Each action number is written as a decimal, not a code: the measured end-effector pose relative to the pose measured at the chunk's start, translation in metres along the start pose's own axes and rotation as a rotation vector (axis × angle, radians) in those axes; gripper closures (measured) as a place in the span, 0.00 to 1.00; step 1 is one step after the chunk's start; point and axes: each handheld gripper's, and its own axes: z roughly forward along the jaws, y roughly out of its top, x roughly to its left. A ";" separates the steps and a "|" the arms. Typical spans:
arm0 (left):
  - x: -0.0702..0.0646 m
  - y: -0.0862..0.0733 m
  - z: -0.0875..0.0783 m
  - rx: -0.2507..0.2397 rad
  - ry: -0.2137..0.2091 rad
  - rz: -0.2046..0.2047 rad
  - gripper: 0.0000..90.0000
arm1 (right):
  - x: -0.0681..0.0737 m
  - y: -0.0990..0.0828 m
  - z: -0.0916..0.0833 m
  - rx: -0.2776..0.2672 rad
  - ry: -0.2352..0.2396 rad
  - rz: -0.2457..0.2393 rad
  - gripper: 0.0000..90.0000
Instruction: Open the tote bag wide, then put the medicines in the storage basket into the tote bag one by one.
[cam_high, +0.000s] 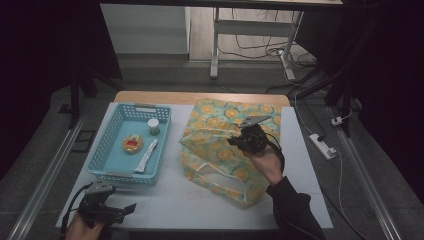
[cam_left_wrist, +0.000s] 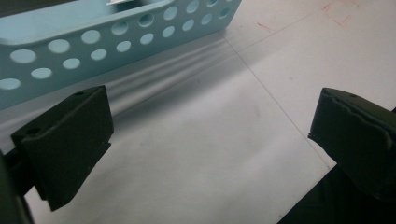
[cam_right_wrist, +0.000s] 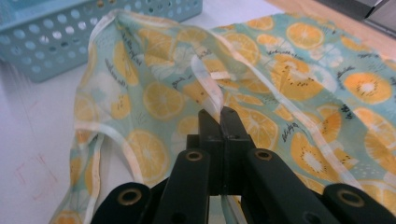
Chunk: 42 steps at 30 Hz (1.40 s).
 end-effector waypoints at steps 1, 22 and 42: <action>0.000 0.000 0.000 0.000 0.000 0.000 0.00 | 0.000 0.001 -0.001 -0.004 0.000 0.002 1.00; 0.000 0.000 0.000 0.003 0.004 -0.004 0.00 | -0.002 0.010 -0.013 -0.046 0.005 -0.009 1.00; 0.003 -0.002 -0.005 -0.049 -0.005 -0.037 0.00 | -0.004 0.008 -0.012 -0.034 0.017 0.019 1.00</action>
